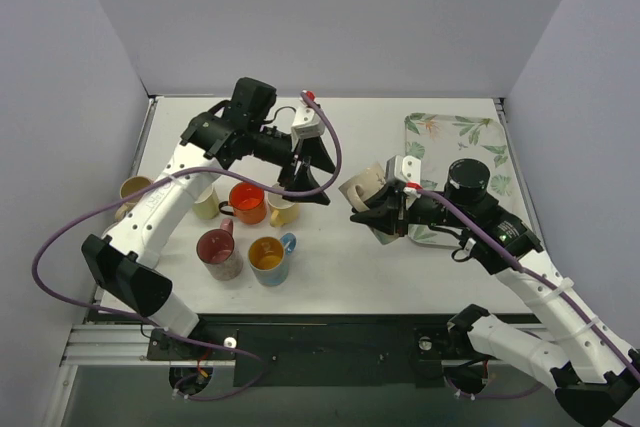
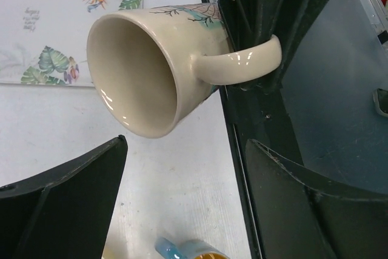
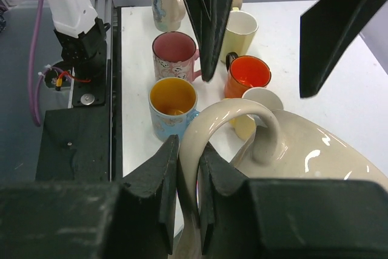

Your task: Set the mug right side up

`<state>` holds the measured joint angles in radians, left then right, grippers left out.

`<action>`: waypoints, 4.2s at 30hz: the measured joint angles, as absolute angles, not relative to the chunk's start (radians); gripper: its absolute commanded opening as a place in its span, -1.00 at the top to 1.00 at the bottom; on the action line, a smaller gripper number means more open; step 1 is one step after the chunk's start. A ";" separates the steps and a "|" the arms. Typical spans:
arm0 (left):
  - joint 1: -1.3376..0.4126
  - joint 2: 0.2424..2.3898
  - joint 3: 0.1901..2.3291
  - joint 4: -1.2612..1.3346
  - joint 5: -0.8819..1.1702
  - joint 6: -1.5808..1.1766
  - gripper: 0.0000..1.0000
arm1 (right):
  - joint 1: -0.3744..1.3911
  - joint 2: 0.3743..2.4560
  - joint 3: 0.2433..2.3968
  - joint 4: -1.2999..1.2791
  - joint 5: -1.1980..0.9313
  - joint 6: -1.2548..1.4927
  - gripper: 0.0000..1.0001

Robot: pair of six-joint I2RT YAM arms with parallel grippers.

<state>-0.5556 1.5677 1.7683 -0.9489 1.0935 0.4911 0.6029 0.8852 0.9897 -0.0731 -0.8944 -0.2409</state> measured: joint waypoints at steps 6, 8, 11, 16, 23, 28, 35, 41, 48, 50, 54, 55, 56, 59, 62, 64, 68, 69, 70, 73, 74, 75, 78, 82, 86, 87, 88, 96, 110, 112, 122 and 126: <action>-0.637 1.619 1.736 -0.883 1.101 0.479 -0.46 | 0.610 0.874 0.990 -0.081 -0.886 -0.244 1.00; -0.660 1.634 1.736 -0.869 1.111 0.470 -0.36 | 0.610 0.871 0.990 -0.082 -0.882 -0.246 1.00; -0.668 1.645 1.736 -0.851 1.120 0.448 0.08 | 0.611 0.865 0.990 -0.094 -0.877 -0.256 1.00; -0.670 1.649 1.729 -0.839 1.157 0.419 1.00 | 0.612 0.842 0.990 -0.113 -0.876 -0.275 1.00; -0.671 1.635 1.714 -0.871 1.185 0.351 1.00 | 0.601 0.820 0.984 -0.119 -0.851 -0.294 1.00; -0.654 1.607 1.707 -0.873 1.038 0.238 1.00 | 0.583 0.820 0.929 -0.059 -0.747 -0.310 0.82; -0.643 1.598 1.668 -0.849 0.876 0.155 1.00 | 0.583 0.833 0.846 0.007 -0.570 -0.295 0.31; -0.621 1.634 1.660 -0.805 0.718 0.131 1.00 | 0.569 0.801 0.835 -0.069 -0.369 -0.268 -0.08; -0.625 1.734 1.661 -0.760 0.625 0.115 1.00 | 0.568 0.733 0.828 -0.150 -0.175 -0.262 -0.23; -0.630 1.773 1.665 -0.752 0.596 0.116 1.00 | 0.567 0.727 0.820 -0.165 -0.131 -0.262 -0.24; -0.646 1.842 1.691 -0.756 0.526 0.138 1.00 | 0.562 0.728 0.810 -0.202 -0.071 -0.262 -0.24; -0.653 1.853 1.699 -0.758 0.507 0.147 1.00 | 0.561 0.728 0.810 -0.207 -0.056 -0.260 -0.25; -0.657 1.860 1.707 -0.762 0.494 0.153 1.00 | 0.558 0.728 0.810 -0.210 -0.037 -0.256 -0.26; -0.672 1.867 1.745 -0.791 0.456 0.176 1.00 | 0.538 0.728 0.810 -0.213 0.021 -0.230 -0.26; -0.680 1.867 1.827 -0.859 0.430 0.200 1.00 | 0.450 0.738 0.810 -0.212 0.085 -0.173 -0.26; -0.685 1.866 1.902 -0.918 0.411 0.220 1.00 | 0.396 0.748 0.810 -0.212 0.122 -0.134 -0.26; -0.685 1.812 1.993 -1.028 0.323 0.275 1.00 | 0.345 0.762 0.810 -0.213 0.160 -0.091 -0.26; -0.685 1.789 2.001 -1.058 0.294 0.287 1.00 | 0.346 0.766 0.810 -0.213 0.160 -0.084 -0.26; -0.682 1.754 2.006 -1.100 0.261 0.301 1.00 | 0.346 0.771 0.810 -0.214 0.161 -0.077 -0.26; -0.652 1.628 2.008 -1.233 0.185 0.324 1.00 | 0.346 0.782 0.810 -0.220 0.161 -0.062 -0.26; -0.631 1.575 2.000 -1.274 0.175 0.328 1.00 | 0.346 0.782 0.810 -0.224 0.161 -0.057 -0.26; -0.591 1.533 1.989 -1.297 0.168 0.334 1.00 | 0.346 0.781 0.810 -0.229 0.160 -0.052 -0.26; -0.411 1.389 1.935 -1.351 0.132 0.356 1.00 | 0.346 0.778 0.818 -0.247 0.157 -0.046 -0.26; -0.204 1.267 1.863 -1.393 0.026 0.393 1.00 | 0.347 0.751 0.823 -0.255 0.141 -0.038 -0.26; -0.140 1.206 1.744 -1.412 0.035 0.422 1.00 | 0.347 0.704 0.823 -0.255 0.134 -0.030 -0.26; -0.121 1.199 1.706 -1.412 0.043 0.429 1.00 | 0.347 0.696 0.823 -0.255 0.130 -0.029 -0.26; -0.097 1.195 1.664 -1.414 0.046 0.436 1.00 | 0.347 0.690 0.823 -0.255 0.126 -0.028 -0.26; 0.035 1.230 1.424 -1.415 0.067 0.469 1.00 | 0.348 0.671 0.823 -0.255 0.107 -0.025 -0.26; 0.063 1.272 1.114 -1.366 0.090 0.506 1.00 | 0.348 0.692 0.823 -0.254 0.098 -0.025 -0.26; 0.061 1.272 1.114 -1.361 0.092 0.502 1.00 | 0.348 0.697 0.823 -0.254 0.098 -0.026 -0.27; 0.060 1.254 1.090 -1.324 0.115 0.443 0.28 | 0.348 0.703 0.823 -0.254 0.108 -0.026 -0.26; 0.061 1.233 1.091 -1.260 0.120 0.420 -0.22 | 0.348 0.708 0.823 -0.255 0.109 -0.026 -0.26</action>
